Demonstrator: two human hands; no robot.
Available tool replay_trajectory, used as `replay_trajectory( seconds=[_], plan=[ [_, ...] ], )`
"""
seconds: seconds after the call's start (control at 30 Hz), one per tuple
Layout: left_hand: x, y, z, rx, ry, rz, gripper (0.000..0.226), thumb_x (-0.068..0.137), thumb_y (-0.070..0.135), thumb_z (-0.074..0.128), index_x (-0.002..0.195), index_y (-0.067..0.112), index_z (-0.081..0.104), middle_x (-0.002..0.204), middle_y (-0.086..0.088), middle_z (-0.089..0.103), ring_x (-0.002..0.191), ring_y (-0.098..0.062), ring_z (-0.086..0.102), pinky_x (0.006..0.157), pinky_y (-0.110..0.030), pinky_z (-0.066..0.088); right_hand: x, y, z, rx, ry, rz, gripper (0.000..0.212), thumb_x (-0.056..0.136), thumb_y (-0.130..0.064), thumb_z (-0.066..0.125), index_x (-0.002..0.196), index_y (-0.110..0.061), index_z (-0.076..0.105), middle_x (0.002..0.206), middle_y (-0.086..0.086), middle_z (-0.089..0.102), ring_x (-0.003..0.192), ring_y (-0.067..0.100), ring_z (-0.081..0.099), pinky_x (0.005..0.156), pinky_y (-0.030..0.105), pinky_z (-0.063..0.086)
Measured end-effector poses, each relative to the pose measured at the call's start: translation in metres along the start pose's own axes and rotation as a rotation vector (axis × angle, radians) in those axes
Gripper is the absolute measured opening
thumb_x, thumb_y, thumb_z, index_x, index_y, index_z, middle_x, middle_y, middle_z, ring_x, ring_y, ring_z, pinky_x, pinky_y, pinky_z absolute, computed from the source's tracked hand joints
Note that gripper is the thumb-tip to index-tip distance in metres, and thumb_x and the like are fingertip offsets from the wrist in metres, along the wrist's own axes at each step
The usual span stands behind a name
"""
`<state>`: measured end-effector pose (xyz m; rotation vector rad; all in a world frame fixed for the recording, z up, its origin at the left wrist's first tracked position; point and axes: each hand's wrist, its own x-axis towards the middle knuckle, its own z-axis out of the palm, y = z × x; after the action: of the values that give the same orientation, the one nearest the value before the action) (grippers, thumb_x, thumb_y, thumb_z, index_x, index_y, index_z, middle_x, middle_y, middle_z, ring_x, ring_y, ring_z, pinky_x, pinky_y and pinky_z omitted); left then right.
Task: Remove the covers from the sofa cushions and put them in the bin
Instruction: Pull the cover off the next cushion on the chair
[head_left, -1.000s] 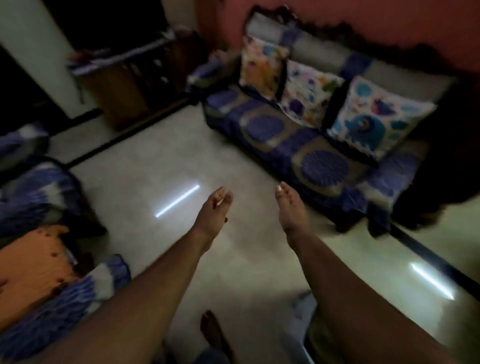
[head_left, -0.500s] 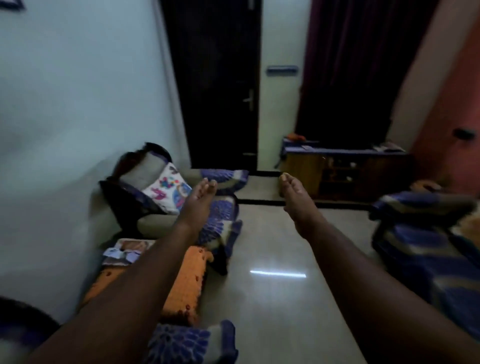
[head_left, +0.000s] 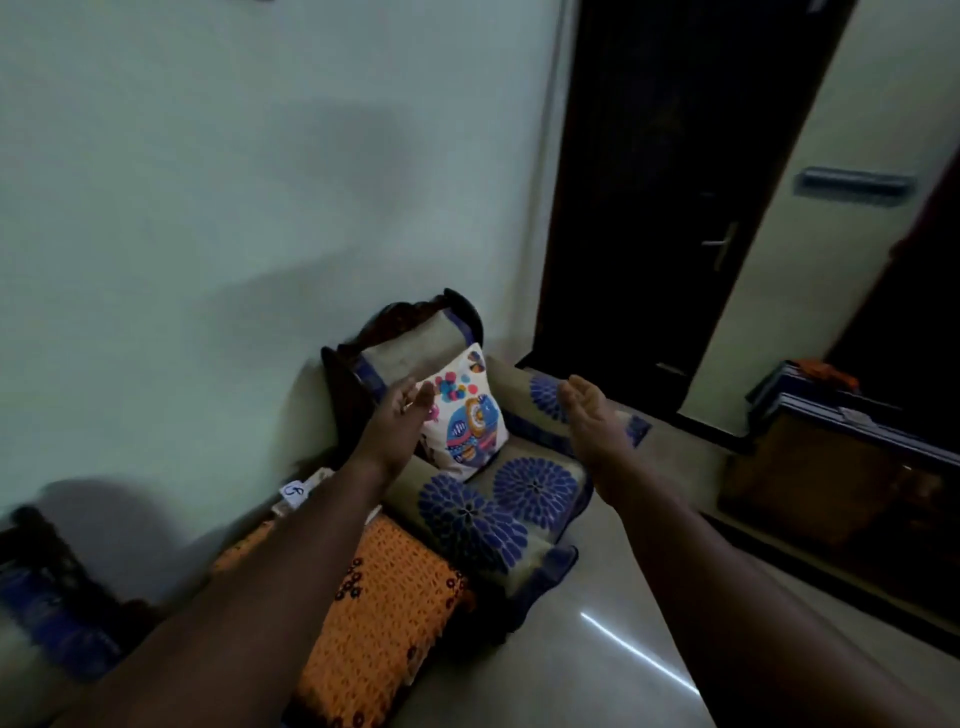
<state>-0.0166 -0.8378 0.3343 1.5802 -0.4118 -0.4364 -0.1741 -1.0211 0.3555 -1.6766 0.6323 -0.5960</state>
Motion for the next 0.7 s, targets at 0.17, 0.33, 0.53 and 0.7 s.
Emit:
replay_trajectory(
  seconds=[0.17, 0.33, 0.53, 0.7],
  plan=[
    [0.074, -0.023, 0.032, 0.016, 0.066, -0.086, 0.065, 0.096, 0.050, 0.055, 0.150, 0.017, 0.040, 0.133, 0.003, 0.054, 0.099, -0.002, 0.058, 0.077, -0.024, 0.050, 0.111, 0.046, -0.003, -0.036, -0.107, 0.071, 0.060, 0.103, -0.041, 0.050, 0.153, -0.014, 0.032, 0.152, 0.010, 0.043, 0.128, 0.015, 0.047, 0.073, 0.012, 0.040],
    [0.185, -0.085, 0.046, 0.131, 0.164, -0.201, 0.092, 0.077, 0.078, 0.058, 0.150, 0.024, 0.041, 0.152, -0.003, 0.047, 0.133, -0.020, 0.049, 0.110, -0.040, 0.041, 0.232, 0.106, 0.015, -0.062, -0.165, 0.158, 0.064, 0.101, -0.042, 0.052, 0.154, -0.016, 0.030, 0.157, 0.010, 0.039, 0.139, 0.022, 0.043, 0.075, 0.013, 0.039],
    [0.354, -0.183, 0.058, 0.217, 0.225, -0.391, 0.063, 0.100, 0.044, 0.055, 0.151, 0.012, 0.038, 0.150, -0.006, 0.047, 0.137, -0.025, 0.045, 0.095, -0.027, 0.035, 0.385, 0.181, 0.064, -0.030, -0.263, 0.369, 0.063, 0.101, -0.040, 0.054, 0.155, -0.017, 0.031, 0.152, 0.004, 0.044, 0.101, 0.001, 0.056, 0.057, 0.009, 0.045],
    [0.492, -0.284, 0.045, 0.226, 0.295, -0.564, 0.044, 0.097, 0.045, 0.061, 0.130, 0.017, 0.057, 0.123, 0.000, 0.063, 0.118, -0.027, 0.060, 0.090, -0.034, 0.046, 0.505, 0.261, 0.115, -0.052, -0.335, 0.480, 0.059, 0.100, -0.044, 0.054, 0.151, -0.022, 0.036, 0.146, 0.001, 0.050, 0.098, -0.002, 0.057, 0.063, 0.011, 0.047]
  ],
)
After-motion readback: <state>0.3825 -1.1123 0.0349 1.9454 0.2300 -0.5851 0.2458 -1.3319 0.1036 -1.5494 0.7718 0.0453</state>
